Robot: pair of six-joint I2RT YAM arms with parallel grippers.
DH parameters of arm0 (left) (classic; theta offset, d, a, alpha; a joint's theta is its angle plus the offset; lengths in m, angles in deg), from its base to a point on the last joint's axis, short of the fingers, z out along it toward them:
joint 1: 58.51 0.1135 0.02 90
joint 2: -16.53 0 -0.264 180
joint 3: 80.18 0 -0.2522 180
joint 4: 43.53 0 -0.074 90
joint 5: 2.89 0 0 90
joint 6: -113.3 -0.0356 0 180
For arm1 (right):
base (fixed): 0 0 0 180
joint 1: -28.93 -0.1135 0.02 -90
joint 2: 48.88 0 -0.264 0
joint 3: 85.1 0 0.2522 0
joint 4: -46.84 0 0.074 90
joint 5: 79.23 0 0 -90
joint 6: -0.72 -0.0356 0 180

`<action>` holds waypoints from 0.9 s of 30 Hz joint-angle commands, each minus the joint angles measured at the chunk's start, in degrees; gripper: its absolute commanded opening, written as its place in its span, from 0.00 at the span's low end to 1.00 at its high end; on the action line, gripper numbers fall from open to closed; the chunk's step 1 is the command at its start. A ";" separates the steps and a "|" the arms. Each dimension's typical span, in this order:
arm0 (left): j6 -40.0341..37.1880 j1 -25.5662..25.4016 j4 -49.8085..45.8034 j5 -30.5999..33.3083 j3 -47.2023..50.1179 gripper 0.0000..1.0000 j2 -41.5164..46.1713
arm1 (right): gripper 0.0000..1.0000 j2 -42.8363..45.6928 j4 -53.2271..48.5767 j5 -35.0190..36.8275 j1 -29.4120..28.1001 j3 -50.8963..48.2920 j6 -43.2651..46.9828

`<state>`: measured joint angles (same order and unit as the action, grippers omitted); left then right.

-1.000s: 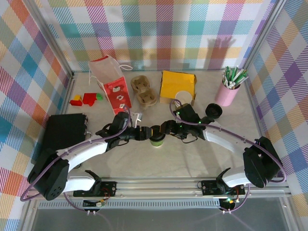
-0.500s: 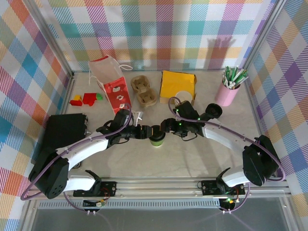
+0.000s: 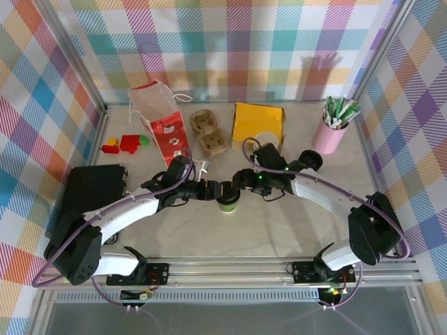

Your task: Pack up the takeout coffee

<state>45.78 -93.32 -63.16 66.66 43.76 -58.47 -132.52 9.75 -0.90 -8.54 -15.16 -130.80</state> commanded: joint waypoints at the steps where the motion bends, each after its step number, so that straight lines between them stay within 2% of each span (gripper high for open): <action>1: -0.86 -0.44 -1.06 0.36 0.96 0.59 -0.67 | 0.67 -1.88 -1.54 0.14 0.21 -2.00 -0.18; 9: -1.54 -0.61 -2.68 0.70 0.68 0.58 0.45 | 0.65 -0.45 -3.93 2.14 -0.21 -1.70 0.53; 21: 0.11 -1.14 -3.87 -0.73 -7.15 0.65 1.69 | 0.72 0.73 -10.16 3.84 -1.51 9.08 3.98; 24: -0.06 -1.14 -7.23 0.27 -10.23 0.67 2.37 | 0.72 1.67 -11.81 4.72 -1.85 11.05 4.65; 27: -0.69 -1.01 -13.15 3.88 -12.63 0.67 5.13 | 0.72 2.79 -13.52 6.39 -2.79 12.32 5.42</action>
<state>45.94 -94.10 -69.82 67.75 33.92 -56.92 -132.04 0.11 3.52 -10.24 -4.69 -127.32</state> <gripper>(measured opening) 0.668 0.724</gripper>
